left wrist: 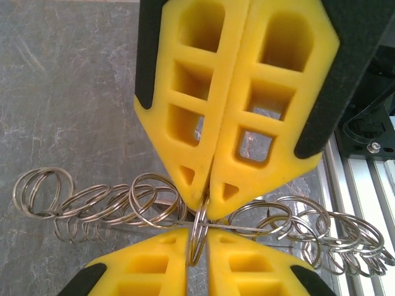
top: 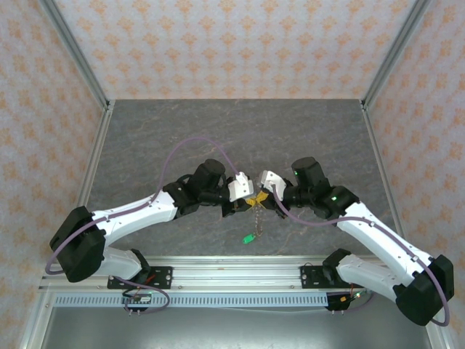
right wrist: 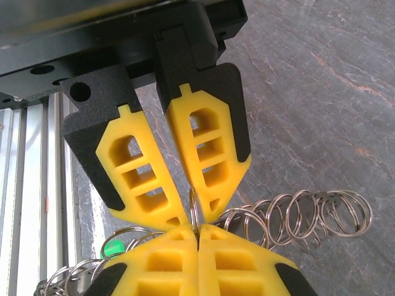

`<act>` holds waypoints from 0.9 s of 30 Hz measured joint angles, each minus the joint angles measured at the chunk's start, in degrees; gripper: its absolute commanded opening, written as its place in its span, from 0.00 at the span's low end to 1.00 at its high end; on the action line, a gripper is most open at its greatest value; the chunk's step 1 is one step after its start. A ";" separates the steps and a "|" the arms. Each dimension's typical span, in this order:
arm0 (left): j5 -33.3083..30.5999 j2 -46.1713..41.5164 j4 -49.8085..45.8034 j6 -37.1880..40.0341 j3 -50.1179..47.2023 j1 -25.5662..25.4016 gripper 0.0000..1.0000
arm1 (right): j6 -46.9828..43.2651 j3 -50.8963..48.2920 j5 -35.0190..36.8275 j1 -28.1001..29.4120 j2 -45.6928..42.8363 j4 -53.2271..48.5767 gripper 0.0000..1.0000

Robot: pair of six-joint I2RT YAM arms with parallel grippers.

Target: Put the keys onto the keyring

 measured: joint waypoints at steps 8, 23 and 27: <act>-0.07 0.00 0.48 -0.81 -0.39 0.00 0.01 | 0.04 0.00 0.13 0.04 0.39 0.02 0.00; 0.63 -1.75 4.92 -2.05 -3.52 -0.33 0.00 | 3.45 -8.24 -5.29 -1.99 -5.09 9.90 0.16; 0.90 -1.84 5.05 -2.49 -3.54 -0.33 0.00 | 5.14 -9.88 -7.69 -3.30 -5.09 13.22 0.09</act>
